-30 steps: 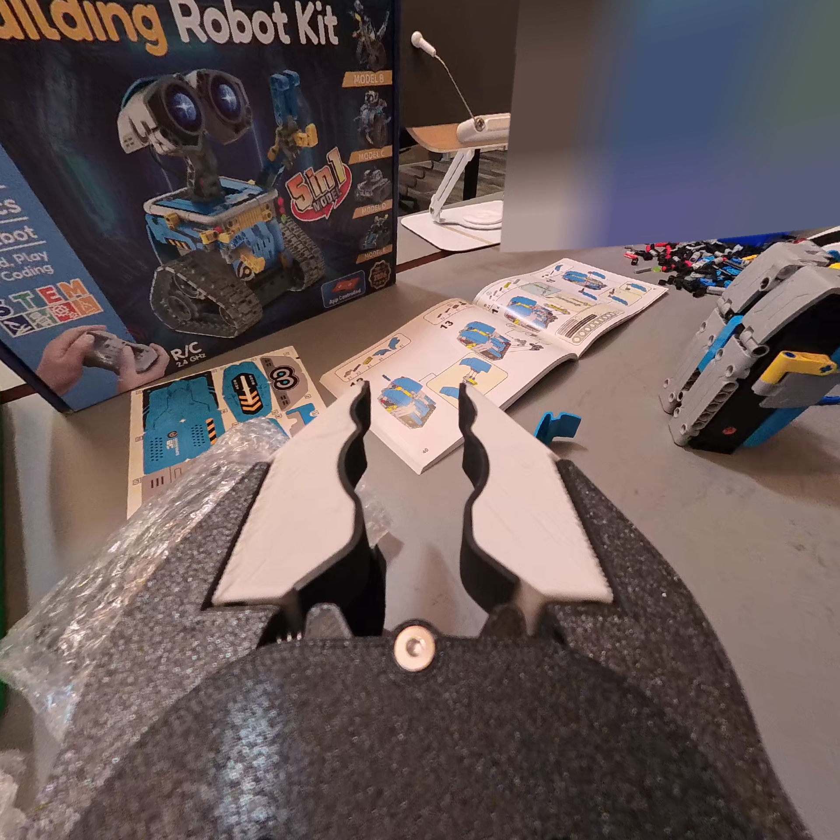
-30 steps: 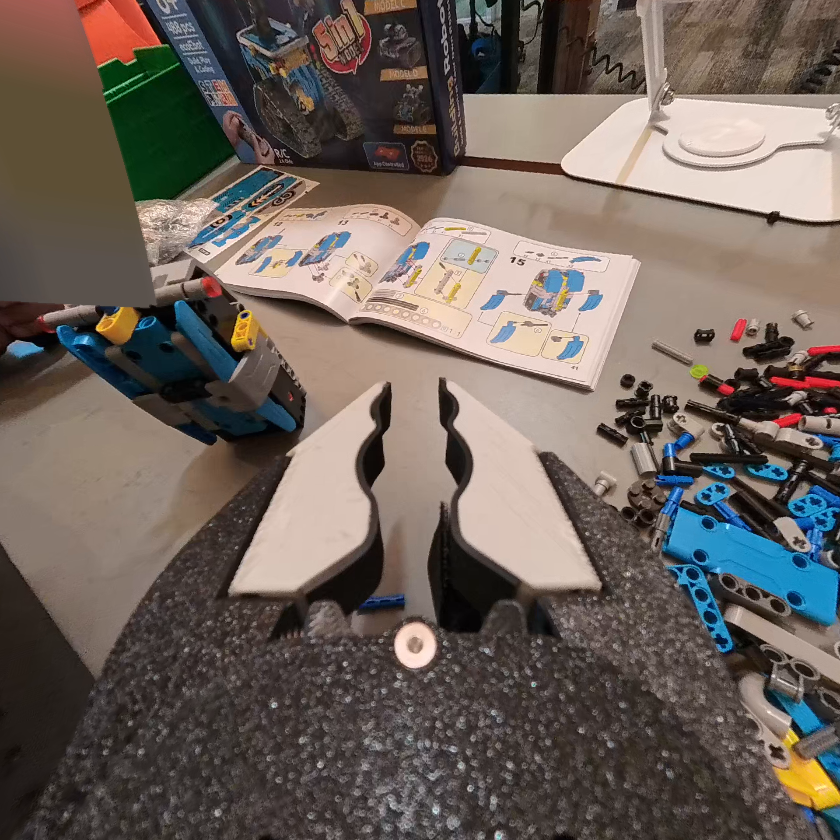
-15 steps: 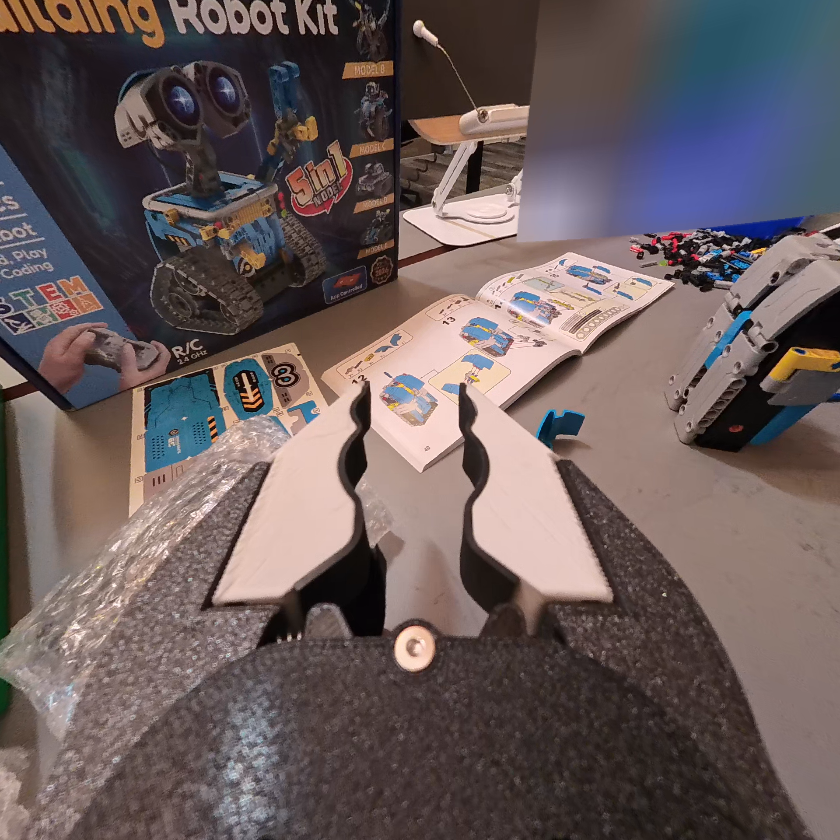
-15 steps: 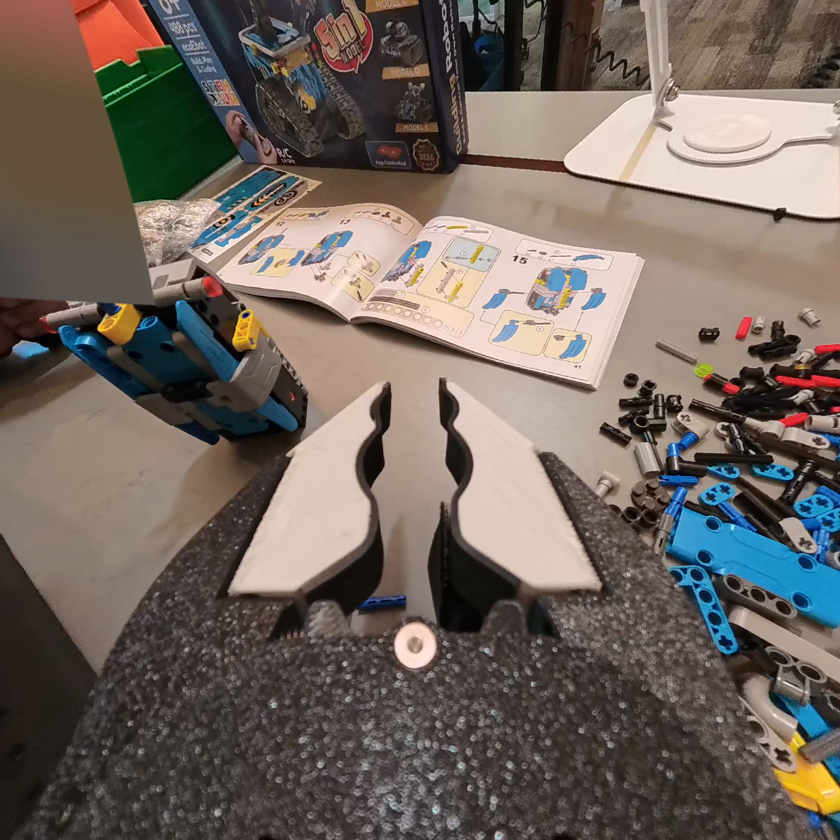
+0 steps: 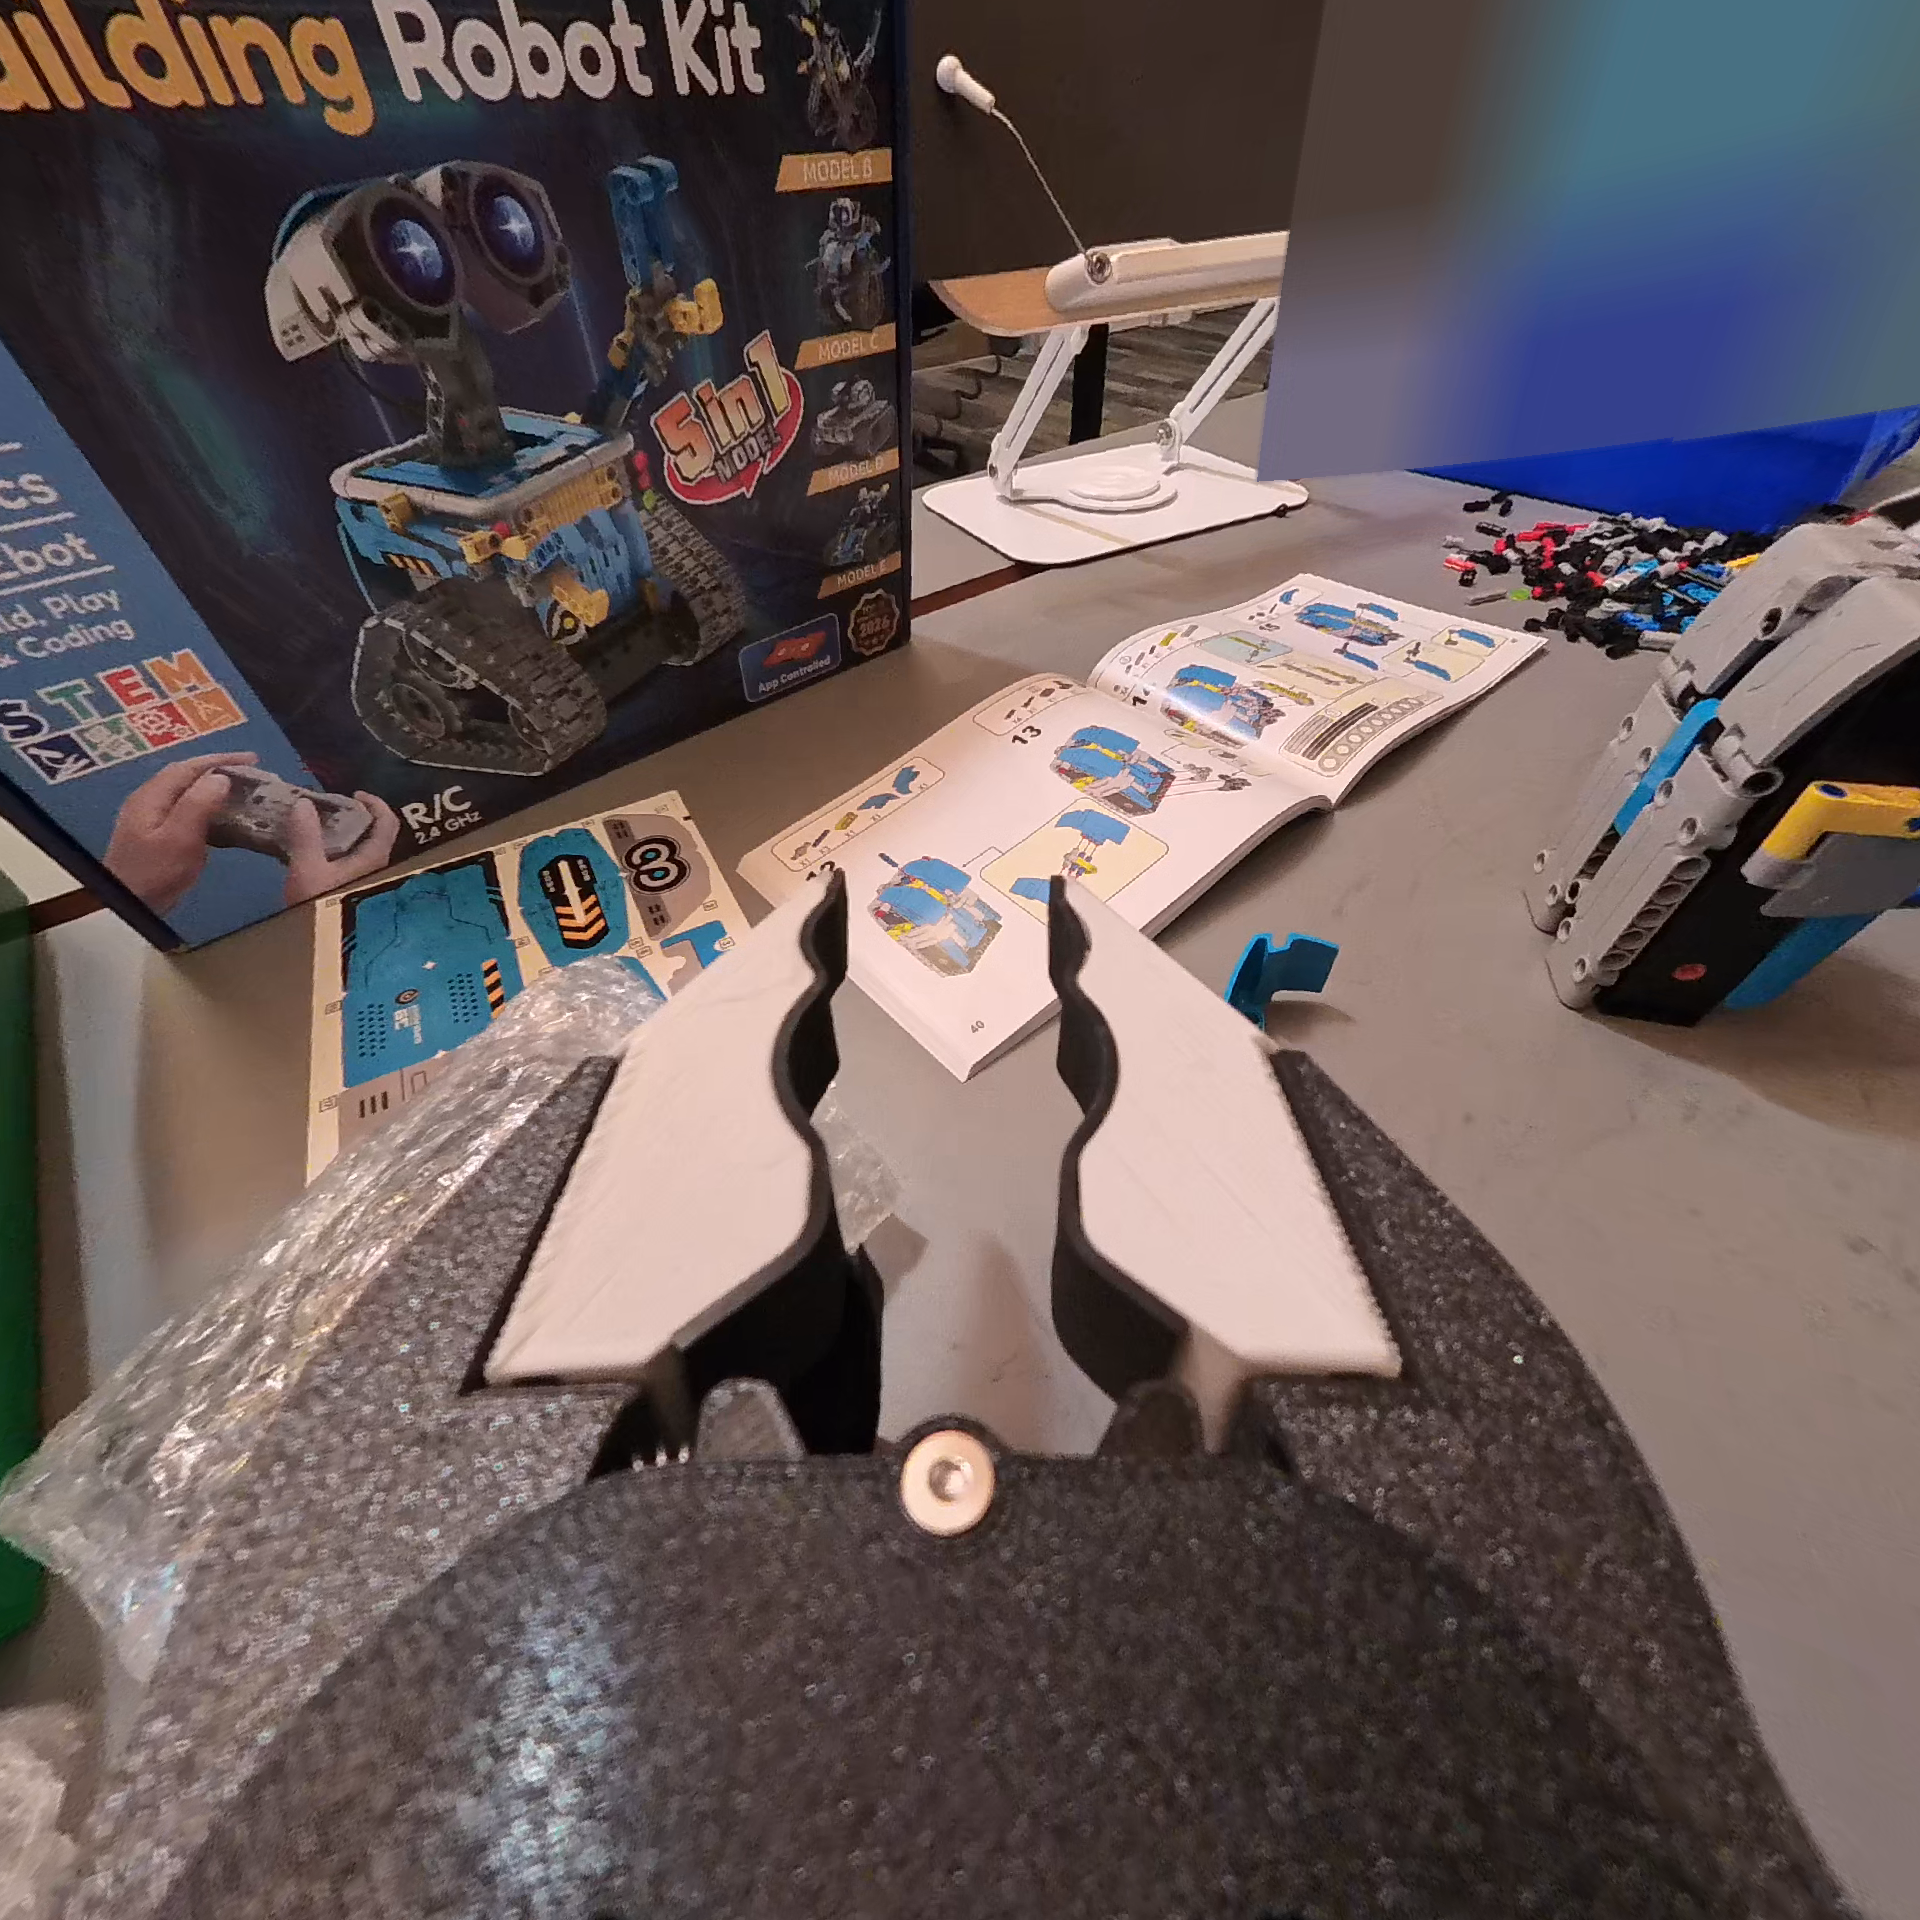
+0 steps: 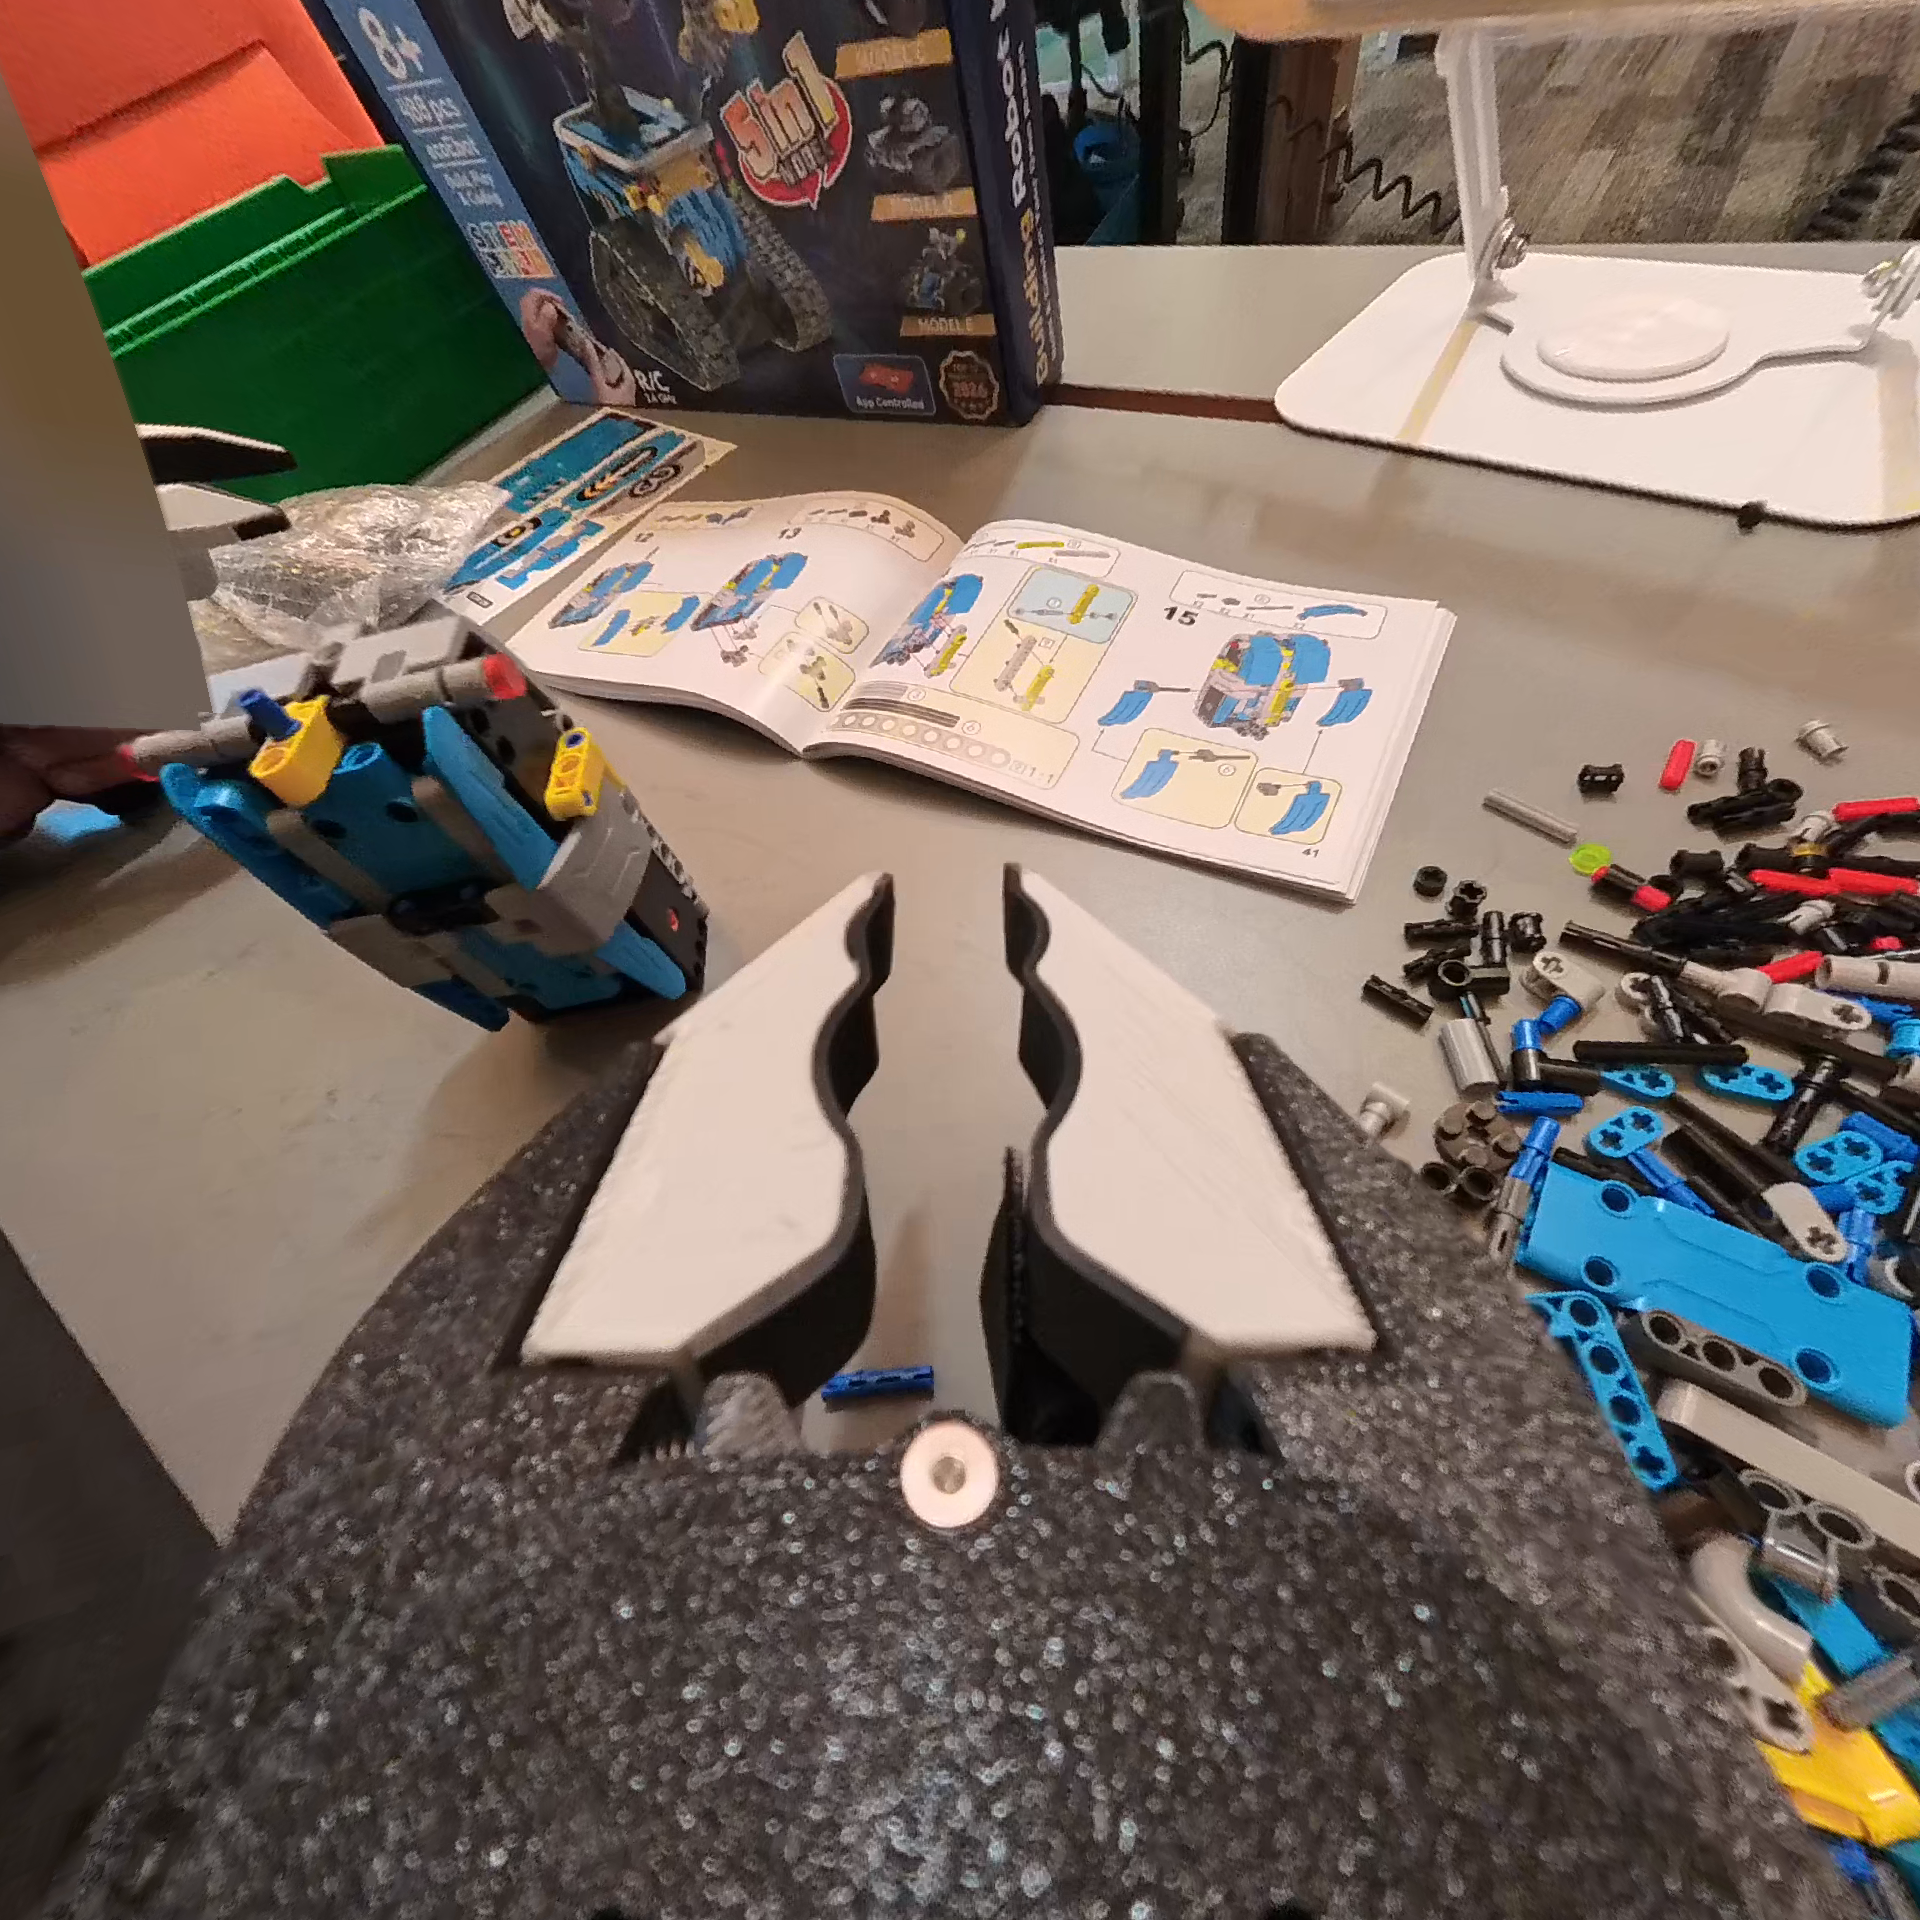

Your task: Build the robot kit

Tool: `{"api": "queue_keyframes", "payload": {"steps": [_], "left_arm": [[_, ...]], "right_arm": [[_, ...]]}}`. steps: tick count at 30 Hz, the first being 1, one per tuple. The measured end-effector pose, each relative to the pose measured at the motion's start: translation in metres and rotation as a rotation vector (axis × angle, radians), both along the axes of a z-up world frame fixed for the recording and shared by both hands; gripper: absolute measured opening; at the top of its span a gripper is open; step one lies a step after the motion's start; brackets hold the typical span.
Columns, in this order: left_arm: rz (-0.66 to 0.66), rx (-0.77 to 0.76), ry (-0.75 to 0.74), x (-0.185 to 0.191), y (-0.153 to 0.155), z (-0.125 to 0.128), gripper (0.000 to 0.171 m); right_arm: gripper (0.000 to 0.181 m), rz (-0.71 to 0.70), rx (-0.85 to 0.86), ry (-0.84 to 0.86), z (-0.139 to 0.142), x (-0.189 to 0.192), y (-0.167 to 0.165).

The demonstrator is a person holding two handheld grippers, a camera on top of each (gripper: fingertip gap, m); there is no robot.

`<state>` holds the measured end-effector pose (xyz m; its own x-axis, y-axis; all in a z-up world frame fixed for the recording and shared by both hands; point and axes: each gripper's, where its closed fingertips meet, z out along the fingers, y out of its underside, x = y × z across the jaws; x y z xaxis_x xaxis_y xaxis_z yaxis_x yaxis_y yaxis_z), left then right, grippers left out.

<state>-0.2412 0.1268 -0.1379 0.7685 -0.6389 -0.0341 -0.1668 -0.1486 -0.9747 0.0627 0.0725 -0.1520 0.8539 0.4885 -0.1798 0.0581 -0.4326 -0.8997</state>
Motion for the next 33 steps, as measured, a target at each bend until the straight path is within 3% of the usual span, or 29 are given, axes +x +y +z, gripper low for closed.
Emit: {"api": "queue_keyframes", "payload": {"steps": [5, 13, 17, 21, 26, 33], "left_arm": [[0.004, 0.030, 0.017, -0.003, -0.002, 0.002, 0.038], [0.025, 0.082, 0.081, -0.010, -0.006, 0.001, 0.038], [0.022, 0.091, 0.107, -0.008, -0.007, 0.000, 0.038], [0.016, 0.106, 0.129, -0.005, -0.008, -0.001, 0.038], [0.013, 0.132, 0.147, -0.003, -0.011, 0.000, 0.038], [0.026, 0.100, 0.152, -0.005, -0.010, -0.004, 0.038]], "right_arm": [[0.022, 0.019, 0.054, 0.052, 0.013, -0.002, -0.003], [0.029, -0.017, 0.085, -0.074, 0.007, 0.005, -0.005], [0.036, -0.039, 0.046, -0.057, 0.000, 0.008, -0.005], [0.033, -0.101, -0.009, -0.041, 0.006, 0.036, -0.007], [0.032, -0.173, -0.008, 0.174, 0.047, 0.081, -0.019], [0.024, -0.199, -0.007, 0.625, 0.049, 0.101, -0.049]]}}
